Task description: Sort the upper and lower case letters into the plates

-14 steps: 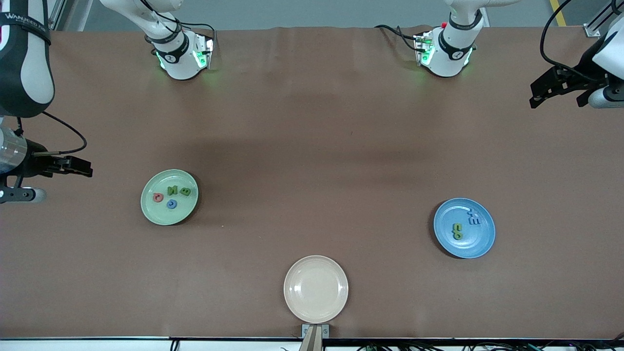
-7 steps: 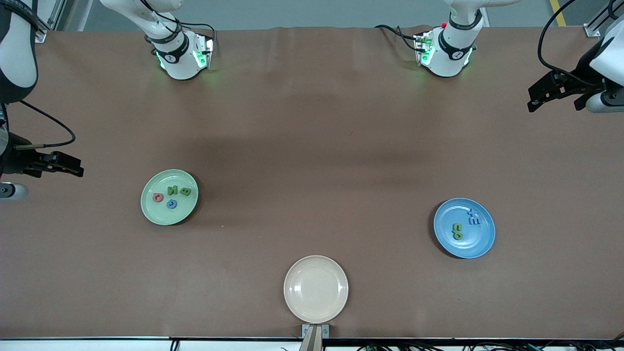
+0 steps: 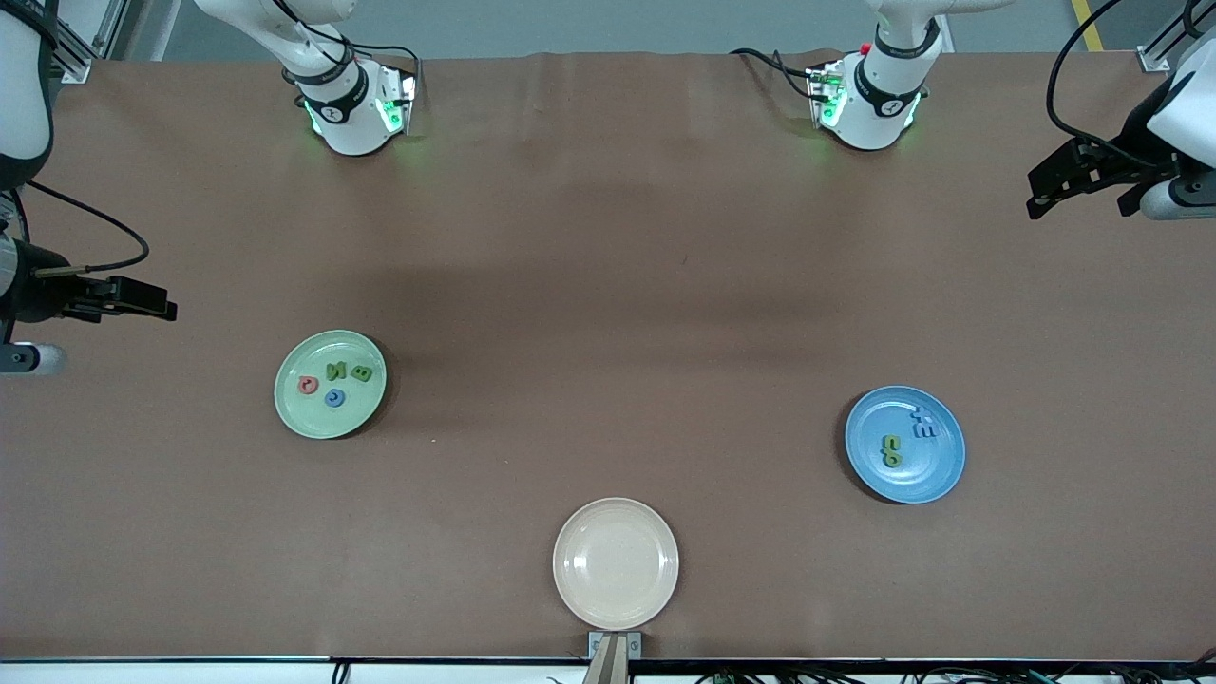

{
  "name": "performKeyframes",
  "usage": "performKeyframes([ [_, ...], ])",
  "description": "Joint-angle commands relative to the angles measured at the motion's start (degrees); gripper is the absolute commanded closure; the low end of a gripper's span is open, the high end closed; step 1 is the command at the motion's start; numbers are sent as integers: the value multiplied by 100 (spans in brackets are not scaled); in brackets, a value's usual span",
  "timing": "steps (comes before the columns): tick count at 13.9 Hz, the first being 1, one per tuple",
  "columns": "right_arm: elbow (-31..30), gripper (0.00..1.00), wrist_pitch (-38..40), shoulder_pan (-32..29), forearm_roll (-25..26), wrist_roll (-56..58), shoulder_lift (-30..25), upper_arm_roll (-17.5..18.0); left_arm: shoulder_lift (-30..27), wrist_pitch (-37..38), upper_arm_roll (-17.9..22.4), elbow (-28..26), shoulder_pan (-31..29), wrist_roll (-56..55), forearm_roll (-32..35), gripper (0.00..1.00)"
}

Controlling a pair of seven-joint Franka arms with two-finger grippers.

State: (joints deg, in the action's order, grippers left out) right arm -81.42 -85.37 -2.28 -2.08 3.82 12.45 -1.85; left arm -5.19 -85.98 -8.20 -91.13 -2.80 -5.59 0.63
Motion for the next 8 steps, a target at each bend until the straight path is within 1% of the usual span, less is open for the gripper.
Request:
performKeyframes([
  [1,-119,0,65,60,23,-13,-312,-34,0,-86,-15,-27,16,5,-63,0],
  [3,-400,0,-32,218,313,-22,-567,-52,9,-104,-15,-27,7,5,-72,0],
  [8,-1025,0,-252,228,314,-31,-1156,-52,9,-95,-15,-1,7,-30,-63,0],
])
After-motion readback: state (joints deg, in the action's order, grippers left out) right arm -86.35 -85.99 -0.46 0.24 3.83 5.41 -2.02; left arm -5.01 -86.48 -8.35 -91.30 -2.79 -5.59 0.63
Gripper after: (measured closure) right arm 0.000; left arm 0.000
